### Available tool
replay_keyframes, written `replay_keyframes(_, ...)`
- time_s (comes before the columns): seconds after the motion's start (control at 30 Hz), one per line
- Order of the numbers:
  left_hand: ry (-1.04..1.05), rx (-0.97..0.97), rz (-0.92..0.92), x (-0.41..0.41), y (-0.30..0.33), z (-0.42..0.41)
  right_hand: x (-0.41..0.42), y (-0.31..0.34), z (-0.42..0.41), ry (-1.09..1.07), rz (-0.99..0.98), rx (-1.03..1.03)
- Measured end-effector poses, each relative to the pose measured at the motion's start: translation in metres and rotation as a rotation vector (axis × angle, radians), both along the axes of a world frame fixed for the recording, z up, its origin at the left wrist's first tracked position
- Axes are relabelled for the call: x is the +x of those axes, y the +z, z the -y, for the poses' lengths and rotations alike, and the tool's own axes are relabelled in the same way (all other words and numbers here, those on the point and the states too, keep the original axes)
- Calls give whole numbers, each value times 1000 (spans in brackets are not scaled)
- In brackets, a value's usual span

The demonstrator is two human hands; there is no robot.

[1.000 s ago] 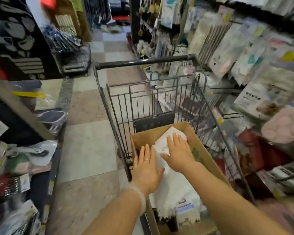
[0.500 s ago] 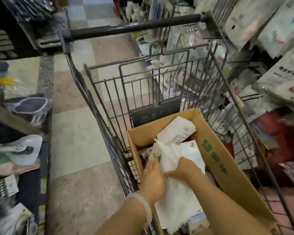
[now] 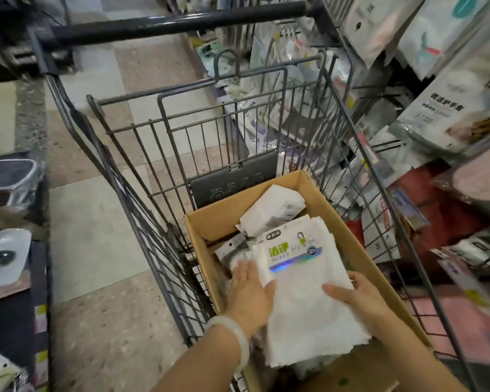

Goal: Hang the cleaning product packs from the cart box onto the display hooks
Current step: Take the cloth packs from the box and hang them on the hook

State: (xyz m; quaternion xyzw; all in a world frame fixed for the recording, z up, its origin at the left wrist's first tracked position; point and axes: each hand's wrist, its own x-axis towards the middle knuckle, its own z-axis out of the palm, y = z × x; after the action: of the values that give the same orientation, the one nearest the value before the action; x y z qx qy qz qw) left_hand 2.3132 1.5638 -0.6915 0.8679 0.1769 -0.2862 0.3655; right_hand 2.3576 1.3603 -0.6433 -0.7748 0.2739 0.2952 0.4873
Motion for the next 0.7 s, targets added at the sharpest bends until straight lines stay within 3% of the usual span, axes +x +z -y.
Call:
replay_keyframes(0.17, 9, -98, -39, 1, -4, 25, -6, -8, 20, -66, 7, 17)
replay_keyframes(0.3, 223, -354, -87, 15, -6, 40, -10, -17, 20, -126, 0, 94)
replay_keyframes(0.43, 352, -401, -119, 23, -22, 47, -11, -26, 25, -133, 5, 124)
replay_keyframes(0.7, 799, -603, -175, 21, -42, 52, -7, -26, 26, 0, -12, 91)
